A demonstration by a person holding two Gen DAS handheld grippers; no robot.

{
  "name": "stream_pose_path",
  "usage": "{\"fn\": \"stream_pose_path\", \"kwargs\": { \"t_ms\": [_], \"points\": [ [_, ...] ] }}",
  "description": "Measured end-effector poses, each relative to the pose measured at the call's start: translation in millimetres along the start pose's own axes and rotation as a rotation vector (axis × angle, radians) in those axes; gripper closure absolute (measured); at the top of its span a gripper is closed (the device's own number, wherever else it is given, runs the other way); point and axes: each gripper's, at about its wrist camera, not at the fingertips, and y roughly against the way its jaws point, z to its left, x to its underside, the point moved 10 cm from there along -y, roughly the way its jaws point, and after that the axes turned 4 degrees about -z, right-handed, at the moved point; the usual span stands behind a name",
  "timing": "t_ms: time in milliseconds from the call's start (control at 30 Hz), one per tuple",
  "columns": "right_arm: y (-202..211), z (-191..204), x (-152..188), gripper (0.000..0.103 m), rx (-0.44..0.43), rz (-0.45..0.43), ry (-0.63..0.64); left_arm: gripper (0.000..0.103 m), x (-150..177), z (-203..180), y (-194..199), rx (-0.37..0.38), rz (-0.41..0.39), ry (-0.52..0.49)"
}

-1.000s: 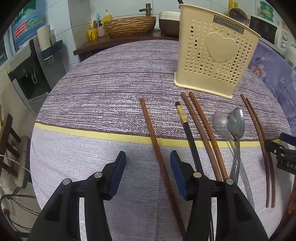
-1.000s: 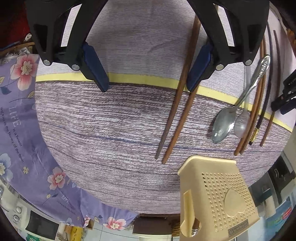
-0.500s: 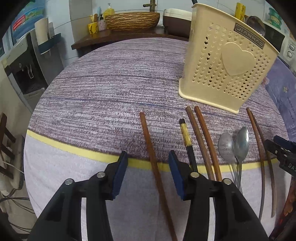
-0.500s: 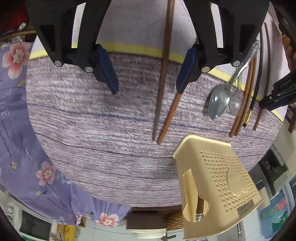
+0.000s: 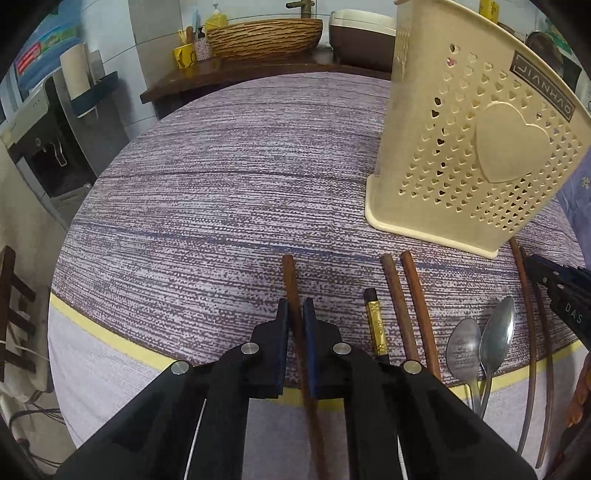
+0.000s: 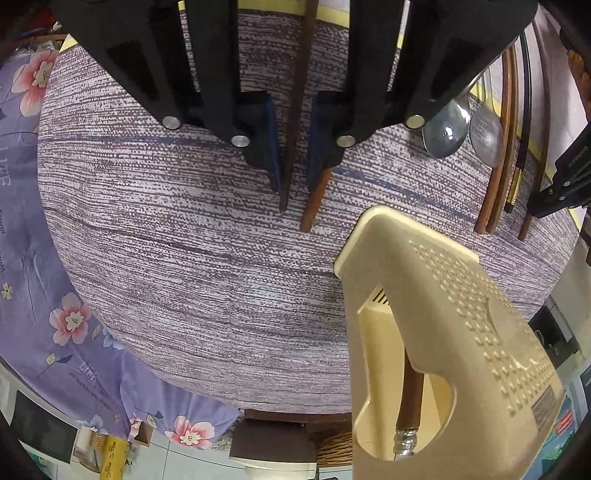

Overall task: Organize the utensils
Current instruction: 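Lift both brown chopsticks and carry them over the cream holder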

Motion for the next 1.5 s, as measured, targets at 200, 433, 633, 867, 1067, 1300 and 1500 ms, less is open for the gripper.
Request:
{"fn": "stream_pose_path", "kwargs": {
  "t_ms": [200, 433, 633, 867, 1067, 1300, 1500],
  "points": [
    [0, -1, 0, 0.096, -0.014, -0.020, 0.014, 0.094, -3, 0, -3, 0.000, -0.013, 0.000],
    [31, -6, -7, 0.097, -0.060, -0.126, -0.021, 0.095, -11, -1, 18, 0.037, -0.083, 0.011],
    [98, -21, -27, 0.096, -0.100, -0.268, -0.063, 0.095, -38, 8, 82, 0.085, -0.234, 0.048],
    [179, -37, -50, 0.097, -0.131, -0.415, -0.070, 0.095, -64, 14, 157, 0.152, -0.387, 0.073],
    [204, -33, -53, 0.097, -0.143, -0.449, -0.044, 0.095, -68, 18, 182, 0.169, -0.439, 0.068],
    [220, -34, -53, 0.097, -0.132, -0.474, -0.032, 0.095, -67, 20, 194, 0.174, -0.461, 0.064],
    [238, -32, -71, 0.097, -0.137, -0.516, -0.013, 0.095, -85, 20, 214, 0.165, -0.512, 0.044]
  ]
}}
